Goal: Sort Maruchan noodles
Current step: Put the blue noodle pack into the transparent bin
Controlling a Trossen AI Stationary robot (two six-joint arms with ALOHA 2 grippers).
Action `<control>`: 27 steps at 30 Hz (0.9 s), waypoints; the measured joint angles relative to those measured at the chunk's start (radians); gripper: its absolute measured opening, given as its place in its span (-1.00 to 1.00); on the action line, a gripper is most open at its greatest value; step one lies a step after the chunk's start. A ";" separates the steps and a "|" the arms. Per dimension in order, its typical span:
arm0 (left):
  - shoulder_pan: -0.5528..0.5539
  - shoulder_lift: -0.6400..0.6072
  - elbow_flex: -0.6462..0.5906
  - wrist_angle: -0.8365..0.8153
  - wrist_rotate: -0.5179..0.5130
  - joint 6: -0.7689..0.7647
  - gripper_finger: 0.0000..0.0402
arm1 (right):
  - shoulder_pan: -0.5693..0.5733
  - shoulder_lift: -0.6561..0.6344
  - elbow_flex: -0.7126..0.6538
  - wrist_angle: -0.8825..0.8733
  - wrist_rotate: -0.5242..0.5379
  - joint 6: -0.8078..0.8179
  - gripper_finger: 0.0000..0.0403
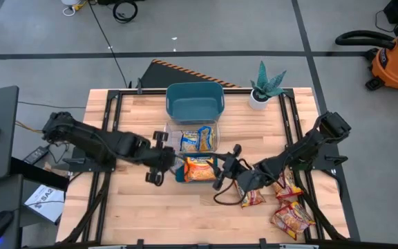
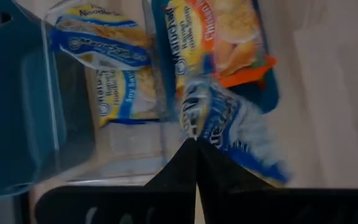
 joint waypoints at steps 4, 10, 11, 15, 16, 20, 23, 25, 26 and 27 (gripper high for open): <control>0.106 0.000 0.000 0.035 -0.001 0.116 -0.97 | 0.014 0.000 0.000 -0.006 0.035 -0.026 -0.23; 0.248 0.000 0.000 0.217 0.031 0.325 -0.96 | 0.011 0.000 0.000 -0.006 0.053 -0.046 -0.23; 0.271 0.000 0.000 0.238 0.035 0.358 -0.96 | 0.010 0.000 0.000 -0.007 0.053 -0.047 -0.23; 0.352 0.018 -0.002 0.254 0.028 0.466 -0.96 | 0.009 0.000 0.000 -0.007 0.053 -0.048 -0.23; 0.370 0.022 -0.007 0.258 0.028 0.481 -0.97 | 0.009 0.000 0.000 -0.007 0.052 -0.048 -0.23; 0.432 0.048 -0.063 0.298 0.069 0.504 -0.97 | 0.009 0.000 0.000 -0.019 0.052 -0.048 -0.23; 0.451 0.083 -0.129 0.311 0.083 0.541 -0.98 | 0.009 -0.001 0.000 -0.040 0.052 -0.045 -0.23; 0.446 0.101 -0.158 0.318 0.086 0.549 -0.98 | 0.009 -0.001 0.000 -0.041 0.052 -0.045 -0.23; 0.440 0.110 -0.170 0.333 0.099 0.542 -0.97 | 0.009 -0.001 0.000 -0.043 0.052 -0.045 -0.23; 0.431 0.119 -0.177 0.334 0.123 0.530 -0.95 | 0.009 -0.001 0.000 -0.044 0.052 -0.045 -0.23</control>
